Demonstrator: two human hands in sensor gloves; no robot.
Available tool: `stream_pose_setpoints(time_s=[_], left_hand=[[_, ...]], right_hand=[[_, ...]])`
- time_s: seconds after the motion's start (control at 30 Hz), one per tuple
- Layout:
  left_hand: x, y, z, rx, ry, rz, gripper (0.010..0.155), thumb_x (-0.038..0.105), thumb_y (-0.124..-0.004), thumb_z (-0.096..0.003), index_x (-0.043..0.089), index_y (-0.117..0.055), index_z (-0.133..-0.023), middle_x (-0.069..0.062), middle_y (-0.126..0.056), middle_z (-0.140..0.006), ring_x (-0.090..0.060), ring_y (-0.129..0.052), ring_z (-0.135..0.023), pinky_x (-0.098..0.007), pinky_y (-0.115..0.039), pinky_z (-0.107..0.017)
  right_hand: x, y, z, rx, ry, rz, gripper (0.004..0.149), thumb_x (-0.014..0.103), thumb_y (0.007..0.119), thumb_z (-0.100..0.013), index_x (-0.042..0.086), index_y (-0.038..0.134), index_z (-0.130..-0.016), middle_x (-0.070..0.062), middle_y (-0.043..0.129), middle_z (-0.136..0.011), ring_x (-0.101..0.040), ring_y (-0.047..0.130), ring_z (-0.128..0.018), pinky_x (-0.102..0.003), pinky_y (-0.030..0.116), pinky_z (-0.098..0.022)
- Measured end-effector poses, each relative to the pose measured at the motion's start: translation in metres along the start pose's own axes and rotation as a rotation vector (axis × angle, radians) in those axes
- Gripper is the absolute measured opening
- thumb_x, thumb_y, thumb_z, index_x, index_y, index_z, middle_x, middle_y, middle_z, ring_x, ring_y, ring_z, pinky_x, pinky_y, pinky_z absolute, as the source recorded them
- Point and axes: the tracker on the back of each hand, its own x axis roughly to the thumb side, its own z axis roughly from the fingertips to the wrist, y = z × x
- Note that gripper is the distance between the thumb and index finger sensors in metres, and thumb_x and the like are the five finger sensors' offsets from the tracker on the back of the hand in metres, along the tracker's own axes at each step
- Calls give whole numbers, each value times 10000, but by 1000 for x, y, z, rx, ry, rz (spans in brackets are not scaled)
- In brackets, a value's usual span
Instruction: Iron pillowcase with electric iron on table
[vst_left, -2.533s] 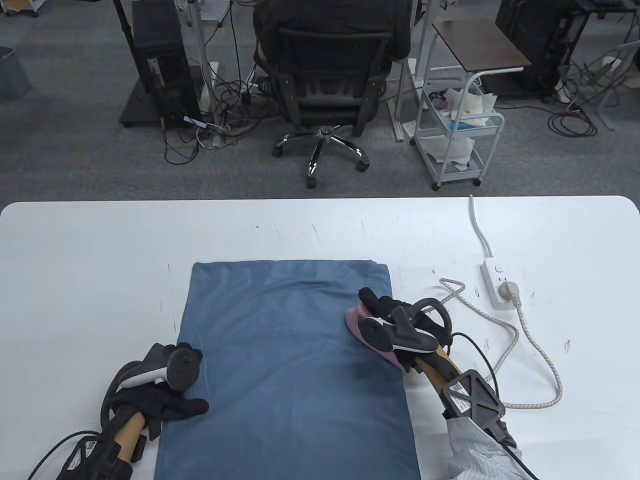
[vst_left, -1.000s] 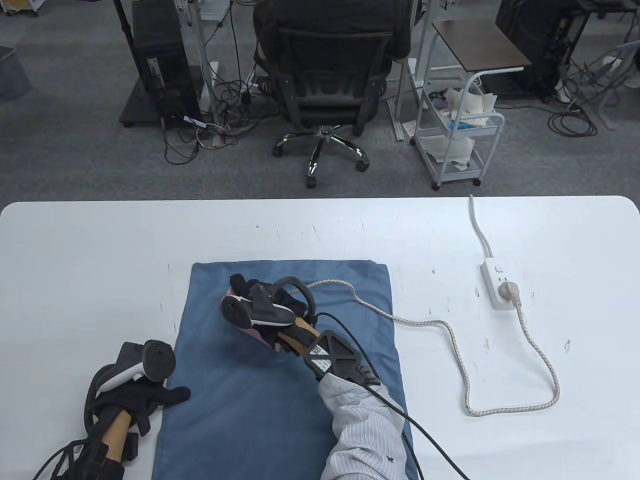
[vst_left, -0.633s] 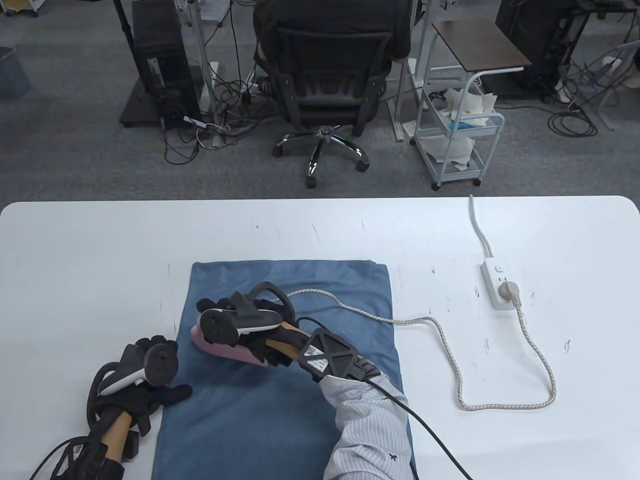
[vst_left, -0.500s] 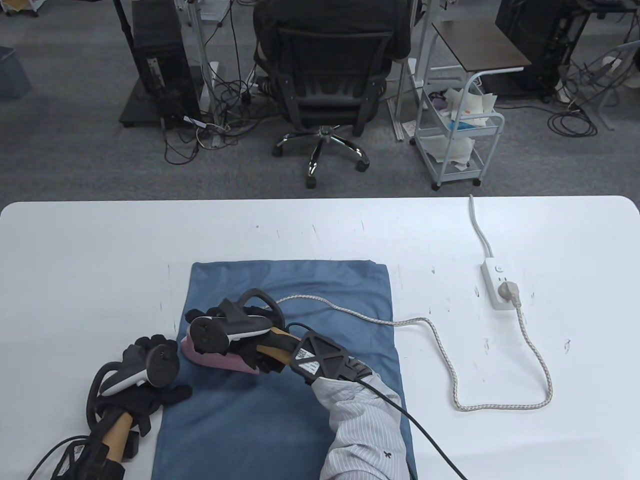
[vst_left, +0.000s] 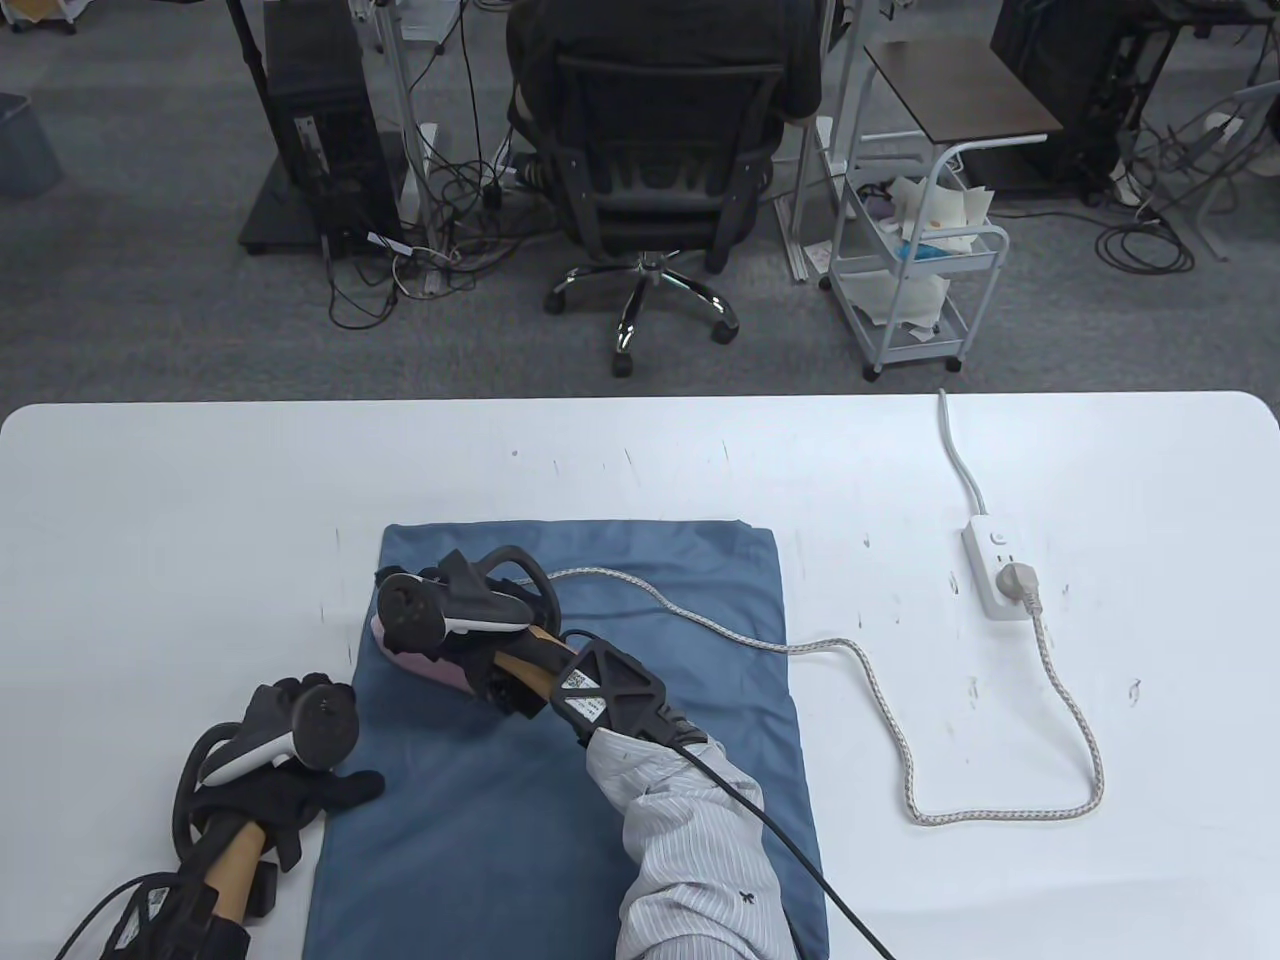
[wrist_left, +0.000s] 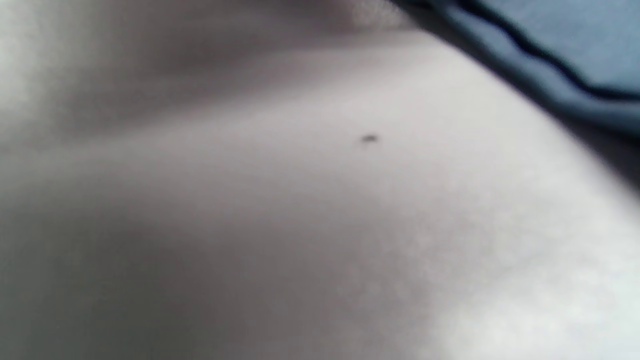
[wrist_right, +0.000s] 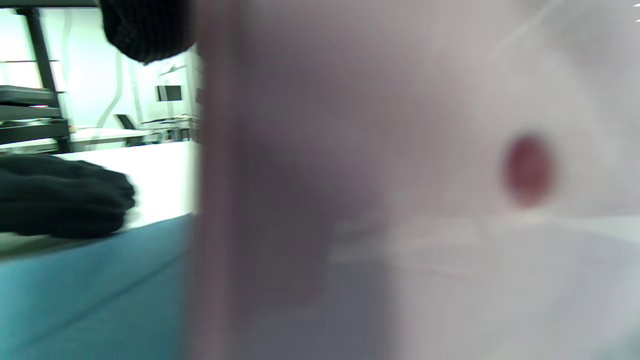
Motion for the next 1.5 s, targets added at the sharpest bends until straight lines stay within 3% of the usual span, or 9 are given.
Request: stream_pose_setpoints(time_s=[0.23, 0.5, 0.7, 0.8, 0.97, 1.07, 1.3, 1.4, 1.5], left_hand=[[0, -2, 1, -20, 0, 32, 1012, 610, -576, -467, 53, -39, -1120, -268, 42, -1131, -552, 18, -982, -626, -106, -684], [0, -1, 1, -31, -10, 32, 1013, 601, -578, -472, 38, -34, -1117, -286, 45, -1124, -560, 22, -977, -629, -105, -683], [13, 1, 2, 65, -113, -6, 954, 569, -554, -510, 63, -23, -1120, -263, 39, -1131, -542, 27, -987, -621, -97, -690], [31, -1, 0, 35, -190, -73, 968, 596, -542, -494, 78, -13, -1118, -246, 47, -1132, -526, 40, -990, -616, -86, -692], [46, -9, -5, -97, -223, -138, 1064, 679, -507, -430, 76, 82, -1082, -251, 146, -1096, -534, 70, -979, -623, -69, -688], [45, -9, -4, -74, -234, -111, 1076, 680, -541, -427, 84, 61, -1090, -244, 133, -1105, -532, 55, -988, -627, -79, -690], [46, -9, -5, -77, -230, -115, 1072, 677, -540, -432, 79, 61, -1088, -252, 130, -1102, -540, 48, -986, -632, -89, -689], [46, -9, -5, -82, -228, -117, 1071, 678, -539, -434, 80, 64, -1087, -251, 134, -1101, -541, 50, -985, -633, -89, -690], [46, -7, -4, -86, -219, -136, 1053, 672, -533, -445, 82, 54, -1091, -251, 106, -1109, -542, 32, -994, -632, -100, -696]], right_hand=[[20, 14, -12, -11, -38, -1, 681, 455, 683, -507, 126, 523, -1081, -90, 886, -782, -159, 955, -430, -300, 861, -348], [-10, 17, -30, -124, 184, 142, 684, 464, 649, -523, 94, 522, -1084, -113, 892, -791, -153, 956, -433, -290, 860, -349], [-13, 7, -16, -5, 118, 250, 786, 506, 605, -531, 38, 403, -1130, -175, 810, -902, -239, 926, -547, -372, 834, -434], [-11, 5, -12, 40, 65, 350, 723, 450, 589, -554, 78, 347, -1125, -115, 830, -844, -157, 935, -492, -304, 853, -395], [-8, 8, -5, 49, 2, 155, 703, 437, 613, -553, 129, 337, -1122, -123, 821, -812, -163, 911, -469, -326, 840, -388], [-11, 9, -13, 21, 50, 145, 688, 434, 614, -553, 155, 344, -1121, -128, 815, -824, -171, 906, -485, -335, 833, -404], [-43, 16, -36, -179, 314, 117, 665, 449, 634, -546, 155, 443, -1111, -156, 824, -852, -208, 912, -521, -349, 823, -427], [-52, 14, -38, -171, 370, 98, 671, 444, 644, -543, 145, 444, -1111, -162, 822, -856, -212, 912, -524, -356, 820, -434], [-52, 6, -30, -119, 302, 105, 694, 449, 667, -529, 127, 444, -1101, -141, 846, -811, -178, 923, -468, -332, 838, -399]])
